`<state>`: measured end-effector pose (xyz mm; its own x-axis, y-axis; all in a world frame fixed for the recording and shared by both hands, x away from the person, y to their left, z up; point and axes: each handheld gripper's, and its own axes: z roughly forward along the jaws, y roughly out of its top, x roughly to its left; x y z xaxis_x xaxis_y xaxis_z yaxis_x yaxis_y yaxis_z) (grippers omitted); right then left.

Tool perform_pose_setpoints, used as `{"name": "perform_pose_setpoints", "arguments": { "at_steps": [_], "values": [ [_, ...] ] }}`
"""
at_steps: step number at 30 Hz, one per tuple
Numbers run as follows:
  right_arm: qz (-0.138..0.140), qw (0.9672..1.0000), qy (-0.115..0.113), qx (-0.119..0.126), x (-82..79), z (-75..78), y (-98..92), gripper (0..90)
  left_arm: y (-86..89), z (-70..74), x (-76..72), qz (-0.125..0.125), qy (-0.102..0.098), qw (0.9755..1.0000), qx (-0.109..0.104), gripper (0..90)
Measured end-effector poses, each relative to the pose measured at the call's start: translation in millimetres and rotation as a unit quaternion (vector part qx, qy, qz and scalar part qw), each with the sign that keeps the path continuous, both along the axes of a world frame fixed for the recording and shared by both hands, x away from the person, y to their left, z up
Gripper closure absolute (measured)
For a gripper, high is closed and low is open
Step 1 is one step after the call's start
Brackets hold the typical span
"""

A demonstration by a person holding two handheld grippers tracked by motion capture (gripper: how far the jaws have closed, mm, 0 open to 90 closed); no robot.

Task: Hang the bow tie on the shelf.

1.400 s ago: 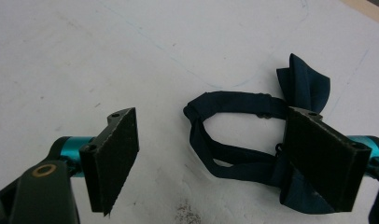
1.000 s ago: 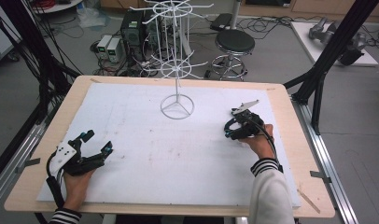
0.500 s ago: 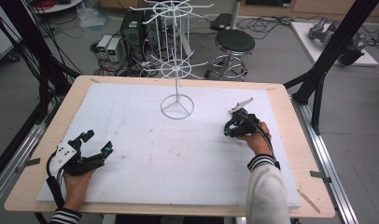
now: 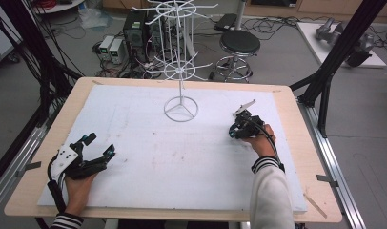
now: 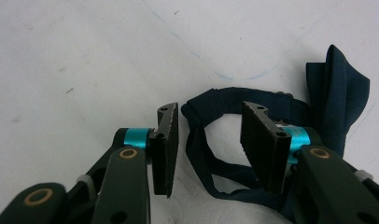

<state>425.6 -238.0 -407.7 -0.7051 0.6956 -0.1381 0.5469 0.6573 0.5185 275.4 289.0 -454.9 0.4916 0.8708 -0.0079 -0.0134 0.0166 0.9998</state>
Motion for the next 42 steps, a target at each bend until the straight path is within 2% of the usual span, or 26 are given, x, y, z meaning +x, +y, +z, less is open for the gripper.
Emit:
{"name": "perform_pose_setpoints", "arguments": {
  "at_steps": [3,11,21,32,42],
  "values": [
    [0.001,1.0,-0.001,-0.003,0.7,0.4,0.3,58.5,0.0,0.0,0.0,0.0,0.0,1.0,0.0,16.9],
    [-0.006,0.9995,0.023,-0.02,3.6,-4.0,-0.3,62.2,0.0,0.0,-0.1,0.0,0.0,1.0,0.0,16.9],
    [-0.009,0.999,0.038,-0.021,4.8,-6.6,-0.5,63.8,0.0,0.0,-0.1,0.0,0.0,1.0,0.0,16.9],
    [0.002,0.9982,0.051,-0.031,3.8,-6.7,1.2,85.3,0.0,0.0,-0.1,0.0,0.0,1.0,0.0,16.9],
    [0.001,0.9982,0.052,-0.028,3.5,-6.7,3.1,86.8,0.2,0.0,-0.2,-0.001,0.0,1.0,0.001,17.0]
  ]
}}
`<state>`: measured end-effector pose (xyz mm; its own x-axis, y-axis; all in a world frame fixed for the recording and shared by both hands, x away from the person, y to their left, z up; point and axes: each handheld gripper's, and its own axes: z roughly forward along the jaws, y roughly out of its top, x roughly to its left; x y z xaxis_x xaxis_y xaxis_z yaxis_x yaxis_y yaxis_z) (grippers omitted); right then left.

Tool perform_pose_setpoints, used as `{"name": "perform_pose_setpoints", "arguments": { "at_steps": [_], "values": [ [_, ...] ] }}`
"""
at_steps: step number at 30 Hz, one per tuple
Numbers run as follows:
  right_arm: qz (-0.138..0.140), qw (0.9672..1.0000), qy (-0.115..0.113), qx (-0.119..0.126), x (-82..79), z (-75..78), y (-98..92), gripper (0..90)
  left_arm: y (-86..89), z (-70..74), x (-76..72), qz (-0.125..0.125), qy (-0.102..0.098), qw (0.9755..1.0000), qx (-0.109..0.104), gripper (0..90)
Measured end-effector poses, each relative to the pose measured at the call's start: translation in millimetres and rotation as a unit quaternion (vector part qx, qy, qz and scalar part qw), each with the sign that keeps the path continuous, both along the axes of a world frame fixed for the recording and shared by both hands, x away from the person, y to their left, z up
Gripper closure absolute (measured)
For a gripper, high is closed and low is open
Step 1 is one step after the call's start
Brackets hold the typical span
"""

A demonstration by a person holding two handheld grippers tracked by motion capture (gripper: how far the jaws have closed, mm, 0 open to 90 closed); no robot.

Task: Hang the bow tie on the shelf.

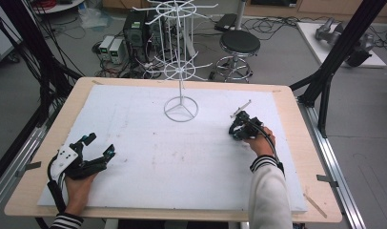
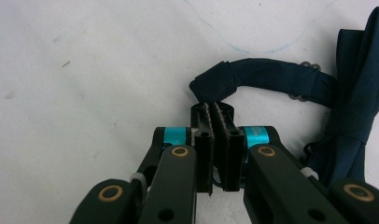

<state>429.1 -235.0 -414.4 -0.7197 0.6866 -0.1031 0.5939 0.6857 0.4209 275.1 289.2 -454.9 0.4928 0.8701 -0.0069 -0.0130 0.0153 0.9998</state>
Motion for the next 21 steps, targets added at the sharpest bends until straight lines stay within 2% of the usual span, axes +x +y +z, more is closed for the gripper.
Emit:
{"name": "perform_pose_setpoints", "arguments": {
  "at_steps": [6,10,15,21],
  "values": [
    [-0.001,1.0,0.0,0.0,-0.5,0.4,0.3,87.6,0.0,0.0,0.0,0.0,0.0,1.0,0.0,16.9],
    [-0.001,0.9999,-0.007,0.01,-0.8,2.3,0.7,87.8,0.0,0.0,0.0,0.0,0.0,1.0,0.0,17.0],
    [-0.006,0.9989,-0.016,0.043,-2.9,8.1,-0.4,87.8,0.0,0.0,0.0,0.0,0.0,1.0,0.0,17.0],
    [-0.016,0.9944,-0.031,0.1,-8.6,14.7,-5.5,87.9,0.0,0.0,-0.1,0.0,0.0,1.0,0.0,17.0]
  ]
}}
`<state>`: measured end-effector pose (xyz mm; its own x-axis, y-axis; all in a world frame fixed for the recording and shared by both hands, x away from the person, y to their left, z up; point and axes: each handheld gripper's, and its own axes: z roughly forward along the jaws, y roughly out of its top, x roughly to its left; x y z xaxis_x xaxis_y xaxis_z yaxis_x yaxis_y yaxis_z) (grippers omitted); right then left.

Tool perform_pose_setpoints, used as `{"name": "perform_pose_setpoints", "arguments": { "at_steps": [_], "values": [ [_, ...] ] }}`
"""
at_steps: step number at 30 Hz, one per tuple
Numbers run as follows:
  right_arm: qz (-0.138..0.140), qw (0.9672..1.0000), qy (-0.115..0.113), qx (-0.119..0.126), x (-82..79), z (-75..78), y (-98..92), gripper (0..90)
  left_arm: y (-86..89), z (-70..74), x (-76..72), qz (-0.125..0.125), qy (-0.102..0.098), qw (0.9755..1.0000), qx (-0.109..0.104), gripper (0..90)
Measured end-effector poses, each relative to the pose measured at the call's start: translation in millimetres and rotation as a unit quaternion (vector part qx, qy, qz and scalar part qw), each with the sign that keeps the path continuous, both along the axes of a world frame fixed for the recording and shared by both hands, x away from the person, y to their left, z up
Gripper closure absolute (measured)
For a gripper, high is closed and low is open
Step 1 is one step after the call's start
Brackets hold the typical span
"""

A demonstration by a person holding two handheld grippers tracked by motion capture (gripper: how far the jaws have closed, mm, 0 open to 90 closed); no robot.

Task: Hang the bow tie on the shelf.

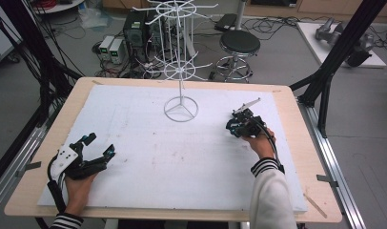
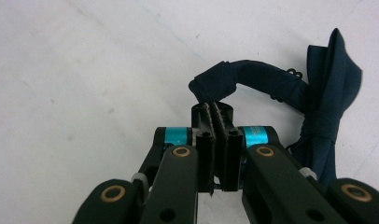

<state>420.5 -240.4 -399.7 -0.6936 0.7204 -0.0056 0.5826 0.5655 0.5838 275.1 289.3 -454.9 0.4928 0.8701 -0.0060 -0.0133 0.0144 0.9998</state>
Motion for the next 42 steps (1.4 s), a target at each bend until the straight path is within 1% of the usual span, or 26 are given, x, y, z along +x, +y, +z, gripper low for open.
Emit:
{"name": "perform_pose_setpoints", "arguments": {
  "at_steps": [1,2,3,7,10,13,14,15,17,18,19,22,24,26,27,28,29,30,32,33,34,35,37,40,41,42],
  "values": [
    [-0.004,0.9999,-0.001,0.01,-1.1,1.2,-0.7,87.8,0.0,0.0,0.0,0.0,0.0,1.0,0.0,17.0],
    [-0.008,0.9994,-0.008,0.034,-2.7,3.3,-2.6,87.9,-0.2,-0.1,0.0,0.0,-0.001,1.0,-0.001,17.0],
    [-0.008,0.9994,-0.008,0.034,-2.7,3.3,-2.6,87.9,-0.1,0.0,-0.1,0.0,0.0,1.0,0.0,17.0],
    [-0.016,0.9971,-0.022,0.071,-5.6,8.9,-4.3,88.2,-0.2,-0.1,-0.1,0.0,-0.001,1.0,0.0,17.0],
    [-0.018,0.9941,-0.04,0.1,-7.5,14.3,-5.3,88.2,-0.1,0.0,0.0,0.0,0.0,1.0,0.0,17.0],
    [-0.024,0.9893,-0.059,0.131,-10.1,20.2,-6.3,88.2,-0.2,-0.1,0.0,0.001,-0.001,1.0,0.0,16.9],
    [-0.026,0.9871,-0.066,0.143,-11.1,22.5,-6.8,88.2,-0.2,-0.1,0.1,0.001,-0.001,1.0,0.0,16.9],
    [-0.027,0.9859,-0.072,0.149,-11.5,23.5,-7.0,88.2,-0.2,-0.1,0.0,0.001,-0.001,1.0,0.0,17.0],
    [-0.032,0.9817,-0.081,0.169,-13.1,26.4,-7.3,88.2,-0.2,-0.1,0.1,0.001,-0.001,1.0,-0.001,17.0],
    [-0.035,0.9766,-0.094,0.19,-14.6,29.4,-7.2,88.2,-0.2,0.0,0.0,0.001,0.0,1.0,0.0,17.0],
    [-0.035,0.9766,-0.094,0.19,-14.6,29.4,-7.2,88.2,-0.3,-0.1,0.1,0.002,-0.001,1.0,-0.001,17.0],
    [-0.043,0.9666,-0.106,0.229,-17.1,33.6,-7.7,88.2,-0.4,-0.1,0.2,0.002,-0.001,1.0,-0.001,17.0],
    [-0.047,0.9603,-0.118,0.248,-18.7,36.2,-7.5,88.2,-0.5,-0.1,0.2,0.002,-0.001,1.0,-0.001,17.0],
    [-0.051,0.9556,-0.125,0.262,-20.6,39.6,-7.3,88.2,-0.5,-0.1,0.2,0.002,-0.001,1.0,-0.001,17.0],
    [-0.051,0.9545,-0.13,0.264,-21.2,41.3,-7.0,88.2,-0.5,-0.1,0.2,0.002,-0.001,1.0,-0.001,16.9],
    [-0.051,0.9527,-0.136,0.267,-21.6,43.1,-6.7,88.2,-0.4,-0.1,0.2,0.002,-0.001,1.0,-0.001,17.0],
    [-0.053,0.9507,-0.138,0.273,-22.3,45.0,-6.2,88.2,-0.5,-0.1,0.2,0.002,-0.001,1.0,-0.001,17.0],
    [-0.054,0.9495,-0.142,0.275,-22.6,47.1,-5.5,88.1,-0.4,0.0,0.1,0.002,0.0,1.0,-0.001,17.0],
    [-0.055,0.9449,-0.151,0.285,-23.1,51.2,-3.9,88.2,-0.5,-0.1,0.2,0.002,-0.001,1.0,-0.001,16.9],
    [-0.057,0.9435,-0.156,0.287,-23.2,53.4,-2.5,88.1,-0.4,-0.1,0.1,0.002,-0.001,1.0,-0.001,16.9],
    [-0.056,0.943,-0.161,0.286,-23.0,55.7,-1.3,88.2,-0.4,-0.1,0.2,0.002,-0.001,1.0,-0.001,17.0],
    [-0.057,0.9419,-0.161,0.289,-23.2,58.1,0.3,88.1,-0.4,-0.1,0.1,0.002,-0.001,1.0,-0.001,17.0],
    [-0.058,0.9418,-0.172,0.283,-23.6,62.9,3.7,88.2,-0.4,-0.1,0.2,0.002,-0.001,1.0,-0.001,17.0],
    [-0.06,0.9413,-0.184,0.277,-23.5,69.0,7.6,88.1,-0.3,0.0,0.1,0.002,0.0,1.0,-0.001,16.9],
    [-0.06,0.9408,-0.189,0.275,-23.5,70.9,8.6,88.1,-0.4,-0.1,0.2,0.002,-0.001,1.0,-0.001,16.9],
    [-0.061,0.94,-0.188,0.278,-23.3,72.7,9.5,88.1,-0.4,0.0,0.2,0.002,0.0,1.0,-0.001,17.0]
  ]
}}
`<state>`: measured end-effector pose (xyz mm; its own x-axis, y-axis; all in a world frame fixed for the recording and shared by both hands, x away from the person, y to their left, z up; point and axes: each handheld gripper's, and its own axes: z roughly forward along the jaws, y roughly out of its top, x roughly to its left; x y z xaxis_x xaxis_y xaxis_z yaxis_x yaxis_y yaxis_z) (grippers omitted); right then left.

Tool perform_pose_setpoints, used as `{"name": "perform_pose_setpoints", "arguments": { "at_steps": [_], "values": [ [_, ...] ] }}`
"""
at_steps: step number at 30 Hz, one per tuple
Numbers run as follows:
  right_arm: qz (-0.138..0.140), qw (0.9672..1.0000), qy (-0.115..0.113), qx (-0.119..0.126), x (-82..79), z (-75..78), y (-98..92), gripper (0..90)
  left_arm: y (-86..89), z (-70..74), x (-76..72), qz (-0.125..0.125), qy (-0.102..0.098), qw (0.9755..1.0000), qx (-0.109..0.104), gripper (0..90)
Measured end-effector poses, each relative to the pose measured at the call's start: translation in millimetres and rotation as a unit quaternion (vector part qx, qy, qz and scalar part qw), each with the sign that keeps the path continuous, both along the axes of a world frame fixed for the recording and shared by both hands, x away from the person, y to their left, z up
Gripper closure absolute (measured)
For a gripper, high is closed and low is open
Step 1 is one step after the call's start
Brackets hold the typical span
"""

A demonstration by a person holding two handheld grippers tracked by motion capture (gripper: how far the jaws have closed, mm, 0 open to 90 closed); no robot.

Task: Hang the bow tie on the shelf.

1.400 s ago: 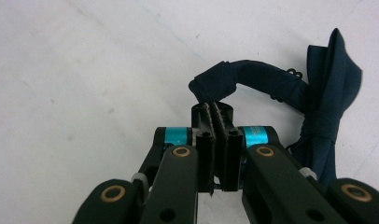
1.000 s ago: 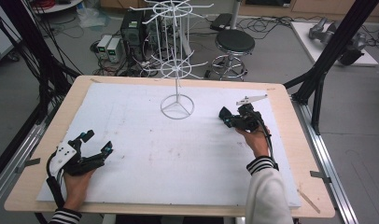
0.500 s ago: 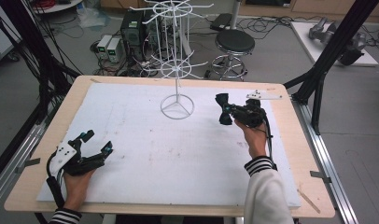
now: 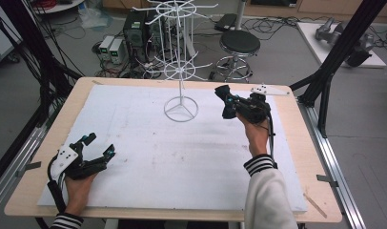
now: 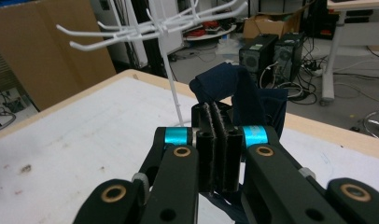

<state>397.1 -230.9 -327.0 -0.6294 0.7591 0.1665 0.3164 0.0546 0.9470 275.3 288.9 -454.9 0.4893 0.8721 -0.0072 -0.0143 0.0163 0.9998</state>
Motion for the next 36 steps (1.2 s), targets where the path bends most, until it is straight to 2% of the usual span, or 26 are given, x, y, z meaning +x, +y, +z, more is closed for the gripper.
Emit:
{"name": "perform_pose_setpoints", "arguments": {
  "at_steps": [5,8,16,27,36],
  "values": [
    [0.002,0.9999,-0.016,-0.001,1.6,9.8,7.6,88.1,0.0,0.0,0.0,0.0,0.0,1.0,0.0,17.0],
    [0.003,0.9997,-0.022,-0.01,2.5,14.6,12.6,88.1,0.1,0.1,-0.1,0.0,0.0,1.0,0.001,17.0],
    [-0.008,0.999,-0.044,-0.007,4.0,26.1,20.7,88.1,-0.2,0.1,0.2,0.0,0.0,1.0,0.001,17.0],
    [-0.024,0.9977,-0.062,-0.013,10.0,41.0,37.7,88.0,-0.1,0.1,0.1,0.0,0.0,1.0,0.001,17.0],
    [-0.023,0.9975,-0.065,-0.017,16.6,46.8,52.2,88.0,-0.1,0.1,0.1,0.001,0.0,1.0,0.001,17.0]
  ]
}}
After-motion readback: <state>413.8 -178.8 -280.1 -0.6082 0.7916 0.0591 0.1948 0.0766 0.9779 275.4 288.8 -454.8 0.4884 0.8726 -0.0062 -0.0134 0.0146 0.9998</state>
